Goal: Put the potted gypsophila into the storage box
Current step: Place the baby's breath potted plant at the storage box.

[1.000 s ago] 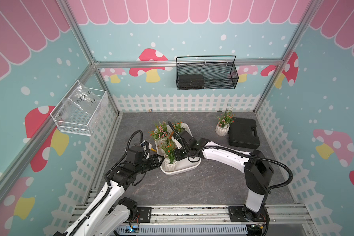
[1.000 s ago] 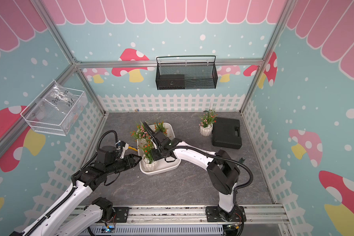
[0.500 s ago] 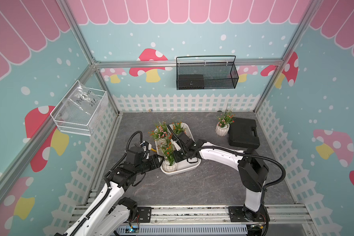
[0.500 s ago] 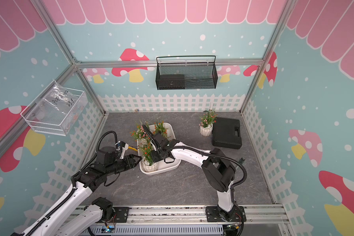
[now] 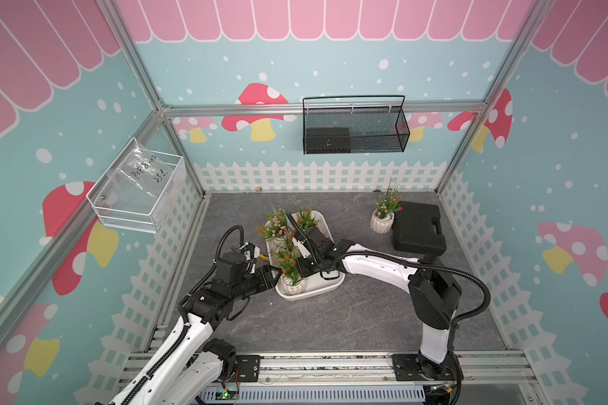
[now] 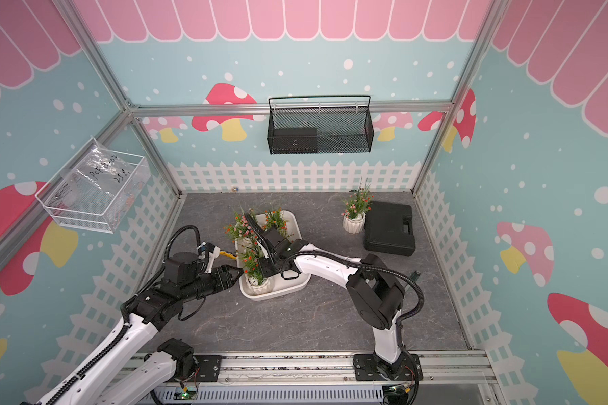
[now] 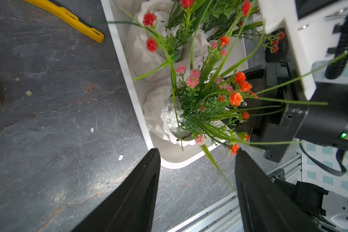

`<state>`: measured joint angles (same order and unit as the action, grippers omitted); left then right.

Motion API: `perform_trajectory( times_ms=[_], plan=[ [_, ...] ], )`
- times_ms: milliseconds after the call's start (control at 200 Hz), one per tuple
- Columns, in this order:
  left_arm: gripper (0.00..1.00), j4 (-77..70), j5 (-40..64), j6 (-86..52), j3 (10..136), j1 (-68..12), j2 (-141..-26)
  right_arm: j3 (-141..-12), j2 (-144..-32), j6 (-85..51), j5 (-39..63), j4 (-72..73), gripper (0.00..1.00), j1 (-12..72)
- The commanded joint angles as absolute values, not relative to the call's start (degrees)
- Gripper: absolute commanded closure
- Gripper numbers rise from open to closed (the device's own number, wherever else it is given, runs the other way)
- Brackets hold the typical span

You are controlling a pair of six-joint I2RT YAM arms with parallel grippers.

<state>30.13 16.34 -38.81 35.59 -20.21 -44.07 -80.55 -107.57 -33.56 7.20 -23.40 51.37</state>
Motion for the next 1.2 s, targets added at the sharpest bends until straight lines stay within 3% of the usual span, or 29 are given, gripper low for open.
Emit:
perform_trajectory(
  times_ms=[0,630,846,1196],
  plan=[
    [0.39,29.46,16.52,-39.07,34.98,-19.87,-43.17,-78.61,-102.71,-34.1,6.44,-22.6,0.73,51.69],
    [0.29,22.24,18.45,-43.39,31.05,-20.42,-36.92,-68.87,-79.89,-30.96,-2.16,-27.21,0.51,48.14],
    [0.3,16.84,8.12,-44.07,29.89,-32.03,-36.17,-66.96,-74.25,-27.91,-1.03,-29.05,0.5,42.19],
    [0.31,7.65,2.67,-44.2,35.51,-43.42,-51.98,-69.12,-76.62,-18.81,8.19,-32.24,0.48,28.94]
  ],
)
